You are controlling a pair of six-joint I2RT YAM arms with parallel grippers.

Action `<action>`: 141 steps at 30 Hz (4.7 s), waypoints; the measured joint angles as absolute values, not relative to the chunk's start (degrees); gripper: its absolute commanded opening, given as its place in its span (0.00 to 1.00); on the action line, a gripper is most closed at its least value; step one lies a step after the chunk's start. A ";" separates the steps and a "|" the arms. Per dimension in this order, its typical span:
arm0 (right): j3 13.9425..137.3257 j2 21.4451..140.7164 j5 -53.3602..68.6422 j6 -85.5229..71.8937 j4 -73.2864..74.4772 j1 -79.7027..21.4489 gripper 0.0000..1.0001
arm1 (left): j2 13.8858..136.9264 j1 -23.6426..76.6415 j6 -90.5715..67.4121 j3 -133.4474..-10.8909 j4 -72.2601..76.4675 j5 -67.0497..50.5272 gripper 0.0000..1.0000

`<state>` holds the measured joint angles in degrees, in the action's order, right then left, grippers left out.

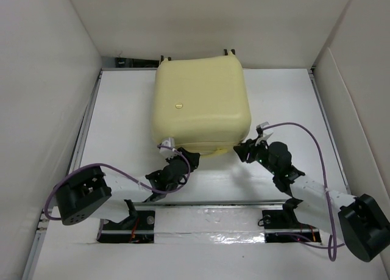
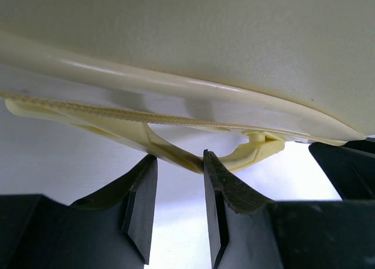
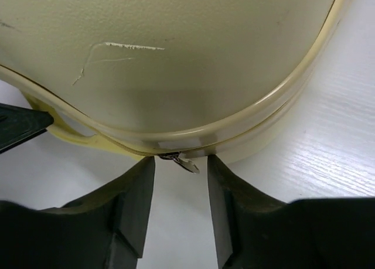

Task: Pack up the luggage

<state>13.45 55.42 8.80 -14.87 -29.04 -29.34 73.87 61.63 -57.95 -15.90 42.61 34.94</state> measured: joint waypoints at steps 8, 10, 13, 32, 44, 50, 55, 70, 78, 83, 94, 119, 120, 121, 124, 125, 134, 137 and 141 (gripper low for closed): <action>11.40 58.83 0.36 -17.19 -36.38 -32.93 0.09 | 77.73 61.65 -57.71 -17.72 45.50 34.92 0.00; 10.85 58.85 -2.79 -17.91 -37.56 -34.13 0.00 | 78.98 61.78 -57.56 -18.68 46.06 34.92 0.00; 10.33 57.71 -8.05 -18.48 -37.47 -35.40 0.00 | 81.32 61.89 -57.47 -20.62 46.41 34.92 0.00; 20.05 64.97 -27.97 -23.79 -26.83 -54.92 0.00 | 89.10 62.92 -53.63 -30.13 44.53 27.59 0.46; 20.16 59.59 -24.80 -23.38 -19.22 -54.35 0.00 | 45.74 59.02 -48.58 -20.03 26.44 26.57 0.61; 24.18 65.12 -22.85 -23.05 -19.27 -54.96 0.00 | 37.10 39.83 -49.41 -18.68 22.06 27.79 0.64; 27.66 68.58 -20.95 -22.44 -18.13 -56.01 0.00 | 45.71 22.33 -49.41 -18.92 26.33 20.01 0.59; 36.07 76.82 -19.73 -18.81 -15.35 -57.45 0.00 | 75.68 19.42 -49.78 -26.63 37.54 8.08 0.47; 56.97 94.19 -12.91 -11.94 -8.01 -59.18 0.00 | 72.64 19.57 -46.81 -25.96 37.30 8.71 0.46; 67.72 102.69 -9.91 -11.09 -5.56 -59.51 0.00 | 72.58 18.06 -43.81 -24.75 41.17 9.61 0.43; 72.23 108.14 -6.35 -17.15 -13.04 -60.38 0.65 | 72.44 16.49 -43.53 -21.37 48.73 10.33 0.43; 37.32 49.80 -14.76 -21.89 -1.10 -10.35 0.00 | 72.10 14.94 -44.88 -26.85 39.97 1.32 0.53; 37.30 52.25 -14.00 -21.93 -1.23 -7.97 0.00 | 72.36 14.63 -45.19 -27.05 39.92 1.34 0.54; 37.23 54.68 -13.43 -22.04 -1.37 -6.22 0.00 | 72.53 14.13 -45.67 -27.05 40.01 1.37 0.54; 37.12 61.14 -10.63 -22.17 -2.33 -3.70 0.00 | 73.12 12.75 -47.05 -27.42 39.97 1.34 0.55; 37.19 63.24 -9.52 -22.20 -2.70 -3.36 0.00 | 74.17 12.47 -47.20 -28.29 39.83 1.34 0.55; 46.61 82.28 -1.08 -21.67 -3.77 -4.62 0.00 | 92.92 11.57 -47.46 -44.49 38.24 -2.72 0.54; 48.42 84.18 -1.08 -20.69 -3.33 -4.95 0.00 | 98.00 11.33 -47.48 -47.20 38.24 -4.56 0.54; 51.66 87.44 -0.99 -18.90 -3.57 -5.23 0.00 | 98.74 11.57 -47.68 -45.84 38.24 -4.25 0.54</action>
